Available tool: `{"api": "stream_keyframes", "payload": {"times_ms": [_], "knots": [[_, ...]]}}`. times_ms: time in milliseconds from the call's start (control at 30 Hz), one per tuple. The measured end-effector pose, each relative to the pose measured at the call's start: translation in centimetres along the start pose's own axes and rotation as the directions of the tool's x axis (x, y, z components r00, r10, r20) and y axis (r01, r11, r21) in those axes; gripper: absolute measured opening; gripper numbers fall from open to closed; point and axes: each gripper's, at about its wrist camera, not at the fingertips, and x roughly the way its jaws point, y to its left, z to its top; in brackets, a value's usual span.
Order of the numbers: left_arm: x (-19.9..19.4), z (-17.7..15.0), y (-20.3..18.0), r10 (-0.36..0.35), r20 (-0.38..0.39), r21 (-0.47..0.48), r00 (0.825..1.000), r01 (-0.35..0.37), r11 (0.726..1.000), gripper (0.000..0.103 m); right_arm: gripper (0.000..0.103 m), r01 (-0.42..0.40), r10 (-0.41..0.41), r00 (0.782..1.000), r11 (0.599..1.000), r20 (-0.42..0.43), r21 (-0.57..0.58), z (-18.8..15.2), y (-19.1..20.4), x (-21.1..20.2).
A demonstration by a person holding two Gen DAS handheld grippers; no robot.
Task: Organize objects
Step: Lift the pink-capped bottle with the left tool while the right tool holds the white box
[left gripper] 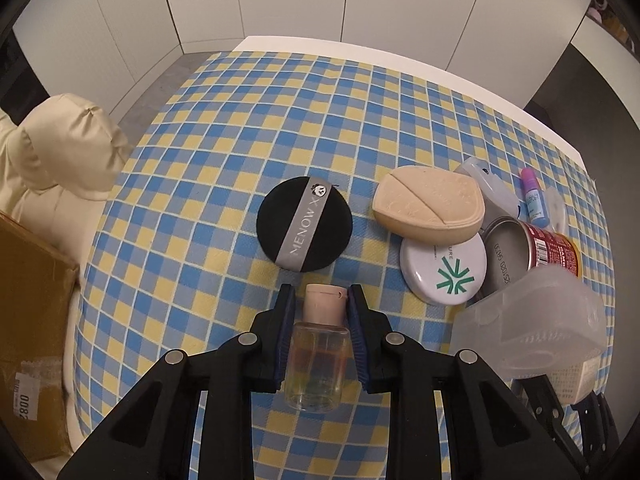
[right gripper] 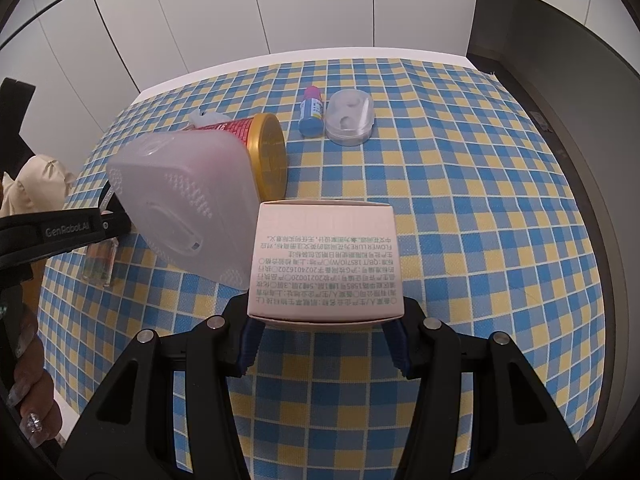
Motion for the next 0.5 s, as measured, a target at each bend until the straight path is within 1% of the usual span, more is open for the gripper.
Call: {"api": "stream_keyframes", "payload": {"times_ms": [100, 267, 400, 500], "knots": [[-0.3, -0.5, 1.2, -0.013, 0.009, 0.011, 1.000, 0.013, 1.000, 0.026, 0.054, 0.005, -0.005, 1.000, 1.000, 0.000, 0.007, -0.1, -0.1, -0.1], [-1.3, -1.1, 1.9, -0.046, 0.053, 0.062, 0.998, 0.043, 0.997, 0.026, 0.054, 0.006, -0.006, 1.000, 1.000, 0.001, 0.027, -0.2, -0.5, -0.2], [-1.2, -1.3, 2.4, -0.119, 0.046, 0.058, 0.992, 0.116, 0.992, 0.026, 0.054, 0.004, -0.004, 1.000, 1.000, 0.004, 0.027, 0.0, -0.4, -0.3], [-1.3, -1.3, 2.8, -0.142, 0.061, 0.062, 0.988, 0.138, 0.989, 0.026, 0.054, 0.002, -0.003, 1.000, 1.000, 0.014, 0.026, 0.2, -0.3, -0.4]]}}
